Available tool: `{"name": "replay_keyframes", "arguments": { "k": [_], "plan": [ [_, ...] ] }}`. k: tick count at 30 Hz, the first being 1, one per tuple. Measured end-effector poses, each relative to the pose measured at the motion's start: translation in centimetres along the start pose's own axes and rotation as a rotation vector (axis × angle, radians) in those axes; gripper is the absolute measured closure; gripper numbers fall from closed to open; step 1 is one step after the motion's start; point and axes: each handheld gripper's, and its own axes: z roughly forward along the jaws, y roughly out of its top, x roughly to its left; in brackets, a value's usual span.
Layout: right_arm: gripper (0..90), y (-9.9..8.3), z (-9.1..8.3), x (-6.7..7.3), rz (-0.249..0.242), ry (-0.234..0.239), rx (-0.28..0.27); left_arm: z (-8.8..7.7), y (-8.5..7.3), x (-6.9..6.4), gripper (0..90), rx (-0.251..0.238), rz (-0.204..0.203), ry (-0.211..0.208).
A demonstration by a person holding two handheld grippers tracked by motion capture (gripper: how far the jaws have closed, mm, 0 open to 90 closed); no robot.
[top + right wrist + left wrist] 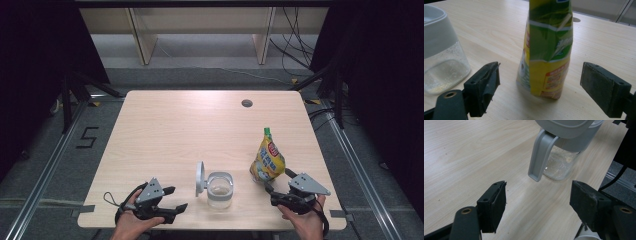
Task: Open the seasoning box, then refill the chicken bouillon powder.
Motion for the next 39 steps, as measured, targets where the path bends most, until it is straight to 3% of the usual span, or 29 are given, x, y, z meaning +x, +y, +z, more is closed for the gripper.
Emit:
{"name": "replay_keyframes", "arguments": {
  "k": [7,10,11,13,16,17,25,33,34,36,39],
  "plan": [
    [16.7,0.1,0.5,-0.1,0.003,-0.008,0.008,-0.2,0.1,0.1,28.7,0.042,0.029,0.015],
    [16.7,0.1,0.7,-0.1,0.013,-0.016,0.004,-0.1,0.1,-0.2,28.7,0.022,0.002,0.004],
    [16.7,0.1,0.7,0.0,0.030,-0.018,0.016,-0.1,0.1,-0.2,28.7,0.022,0.003,0.004],
    [16.8,0.1,1.0,-0.3,0.012,-0.013,0.002,-0.2,0.1,-0.1,28.7,0.031,0.015,0.003],
    [16.8,0.1,1.2,-0.2,0.030,-0.011,0.004,-0.2,0.1,0.0,28.7,0.030,0.015,-0.002],
    [16.8,0.1,1.2,-0.4,-0.001,-0.013,0.001,-0.2,0.1,0.0,28.7,0.030,0.016,-0.002],
    [16.6,0.2,1.7,-0.2,0.030,0.001,-0.011,-0.1,0.1,-0.1,28.7,0.020,0.017,-0.007],
    [16.6,0.3,2.1,-0.2,0.015,-0.014,-0.011,-0.3,0.1,-0.2,28.7,0.028,0.029,-0.006],
    [16.7,0.4,2.1,-0.2,0.019,-0.016,-0.013,-0.2,0.1,-0.3,28.7,0.017,0.015,-0.004],
    [16.7,0.4,2.3,-0.2,0.037,-0.013,-0.020,-0.3,0.1,0.0,28.6,0.034,0.045,0.005],
    [17.1,0.4,2.6,-0.3,0.057,-0.007,-0.017,-0.2,-0.1,-0.2,28.7,0.018,0.023,-0.006]
  ]
}}
